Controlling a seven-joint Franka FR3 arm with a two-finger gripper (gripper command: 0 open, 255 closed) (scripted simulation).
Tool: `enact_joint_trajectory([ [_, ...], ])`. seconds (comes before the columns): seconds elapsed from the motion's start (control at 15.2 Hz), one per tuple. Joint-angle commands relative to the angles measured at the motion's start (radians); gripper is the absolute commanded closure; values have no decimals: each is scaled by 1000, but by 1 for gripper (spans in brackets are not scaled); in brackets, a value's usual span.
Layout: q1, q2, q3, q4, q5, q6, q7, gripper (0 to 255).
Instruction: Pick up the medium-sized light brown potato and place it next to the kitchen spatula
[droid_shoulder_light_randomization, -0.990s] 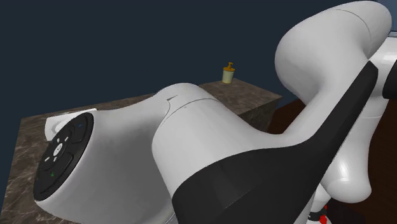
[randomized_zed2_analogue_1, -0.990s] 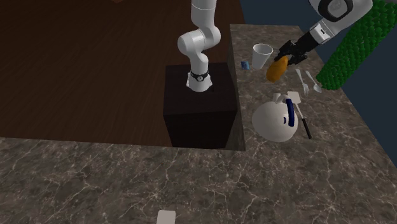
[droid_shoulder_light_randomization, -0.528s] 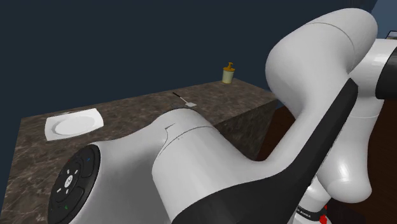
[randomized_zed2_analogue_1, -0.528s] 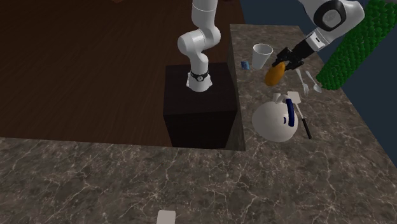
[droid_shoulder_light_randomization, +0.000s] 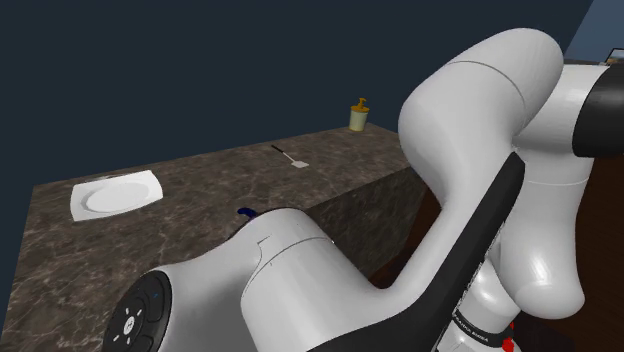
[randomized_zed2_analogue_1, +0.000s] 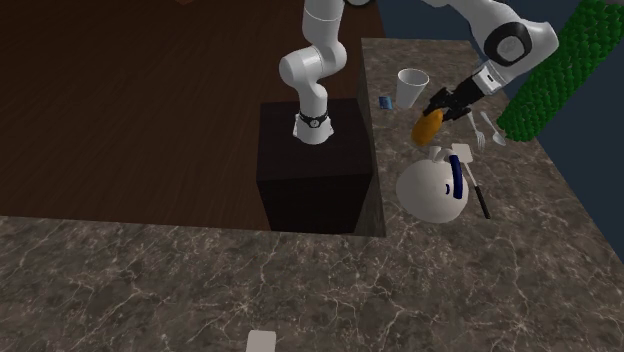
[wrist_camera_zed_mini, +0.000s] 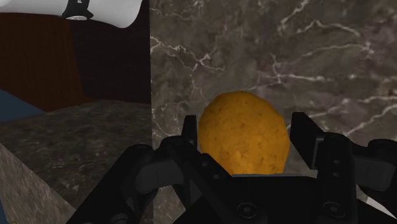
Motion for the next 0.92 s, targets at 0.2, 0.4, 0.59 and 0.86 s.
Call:
enact_joint_trajectory([
  [0.2,8,36,-8,-33,-22,57,22,255],
  [0.4,11,53,-12,-43,-32,79,31,255],
  [0.59,11,53,-12,-43,-33,79,31,255],
  [0.86,10,53,-11,-43,-33,79,32,255],
])
